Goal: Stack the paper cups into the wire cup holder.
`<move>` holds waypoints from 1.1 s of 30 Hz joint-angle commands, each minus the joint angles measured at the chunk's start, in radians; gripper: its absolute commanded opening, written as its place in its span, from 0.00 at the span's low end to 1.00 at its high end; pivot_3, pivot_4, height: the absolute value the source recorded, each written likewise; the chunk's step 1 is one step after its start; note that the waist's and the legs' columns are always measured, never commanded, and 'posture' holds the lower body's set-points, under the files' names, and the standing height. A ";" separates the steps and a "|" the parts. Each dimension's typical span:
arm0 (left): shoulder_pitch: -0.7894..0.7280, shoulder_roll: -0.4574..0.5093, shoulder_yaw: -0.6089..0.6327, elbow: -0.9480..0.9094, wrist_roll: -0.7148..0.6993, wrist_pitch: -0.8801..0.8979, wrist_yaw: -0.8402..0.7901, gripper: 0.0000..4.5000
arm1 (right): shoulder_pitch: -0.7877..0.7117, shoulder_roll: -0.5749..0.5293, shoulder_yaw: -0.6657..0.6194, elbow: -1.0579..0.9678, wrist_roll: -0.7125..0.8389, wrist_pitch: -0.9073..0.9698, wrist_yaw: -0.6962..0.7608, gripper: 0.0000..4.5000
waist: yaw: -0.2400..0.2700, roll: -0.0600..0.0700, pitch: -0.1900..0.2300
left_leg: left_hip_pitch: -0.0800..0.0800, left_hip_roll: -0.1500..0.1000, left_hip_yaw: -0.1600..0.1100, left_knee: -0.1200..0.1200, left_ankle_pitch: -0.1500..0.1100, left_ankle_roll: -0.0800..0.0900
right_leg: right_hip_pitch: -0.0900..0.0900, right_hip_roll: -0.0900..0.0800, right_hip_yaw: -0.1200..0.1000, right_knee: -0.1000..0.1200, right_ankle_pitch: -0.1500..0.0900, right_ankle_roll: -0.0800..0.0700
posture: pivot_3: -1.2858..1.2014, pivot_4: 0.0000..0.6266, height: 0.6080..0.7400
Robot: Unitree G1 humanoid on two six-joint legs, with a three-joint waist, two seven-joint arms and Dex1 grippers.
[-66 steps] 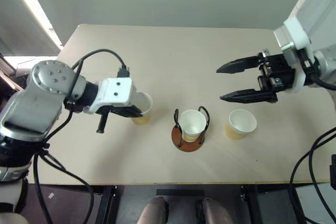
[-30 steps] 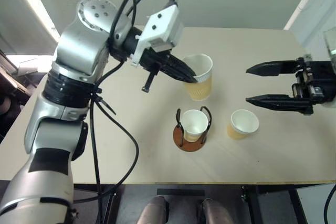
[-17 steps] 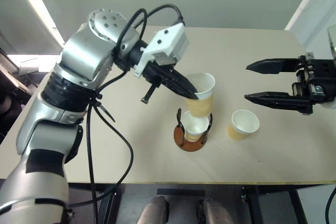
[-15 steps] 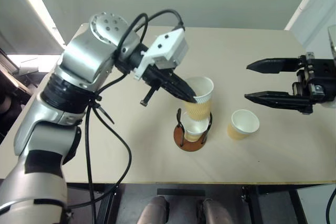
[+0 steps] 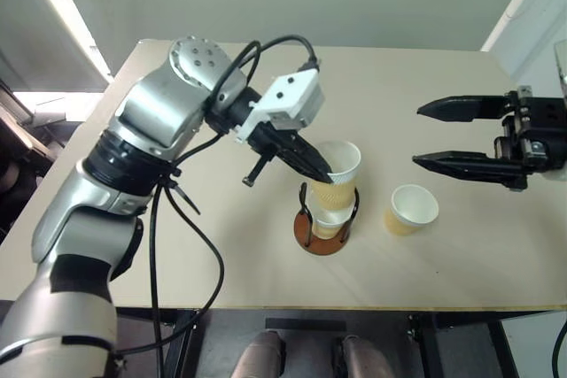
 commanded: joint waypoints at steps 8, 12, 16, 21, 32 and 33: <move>0.031 0.005 -0.038 -0.021 0.039 -0.054 -0.036 0.27 | 0.002 -0.019 -0.025 -0.021 -0.006 -0.024 -0.005 0.77 | 0.000 0.000 0.000 | 0.000 0.000 0.000 0.001 0.000 0.000 | 0.000 0.000 0.000 0.000 0.000 0.000 | 0.52 0.24 1.00; 0.038 -0.023 0.001 -0.029 0.030 -0.034 -0.036 0.57 | 0.013 -0.023 -0.014 -0.024 -0.040 -0.040 -0.016 0.77 | 0.001 0.000 0.000 | -0.001 0.000 0.000 0.001 0.000 0.000 | 0.000 0.000 0.000 0.000 0.000 0.001 | 0.52 0.24 1.00; 0.008 -0.066 0.091 -0.003 -0.007 0.031 -0.004 0.73 | 0.029 -0.063 0.031 -0.012 -0.101 -0.016 -0.041 0.77 | 0.002 0.000 0.000 | -0.001 0.000 0.000 0.002 0.000 0.000 | 0.000 0.000 0.000 0.001 0.001 0.001 | 0.52 0.24 1.00; -0.010 -0.058 0.209 0.033 -0.016 0.098 0.050 0.73 | 0.136 -0.158 0.081 -0.052 -0.229 -0.039 -0.006 0.77 | 0.004 0.000 0.000 | -0.001 0.000 0.000 0.002 0.000 0.000 | 0.000 0.000 0.000 0.001 0.001 0.001 | 0.52 0.24 1.00; 0.104 0.116 0.309 -0.023 0.042 0.129 0.090 0.73 | 0.238 -0.263 0.313 -0.153 -0.506 -0.193 0.077 0.77 | 0.001 0.000 0.000 | -0.001 0.000 0.001 0.004 -0.001 0.002 | 0.000 0.000 0.001 0.000 0.001 0.002 | 0.52 0.24 1.00; 0.114 0.124 0.316 -0.032 0.041 0.136 0.099 0.73 | 0.214 -0.251 0.350 -0.148 -0.530 -0.199 0.080 0.77 | 0.000 0.000 0.000 | -0.001 0.000 0.001 0.005 -0.001 0.003 | 0.000 0.000 0.001 0.000 0.001 0.002 | 0.52 0.24 1.00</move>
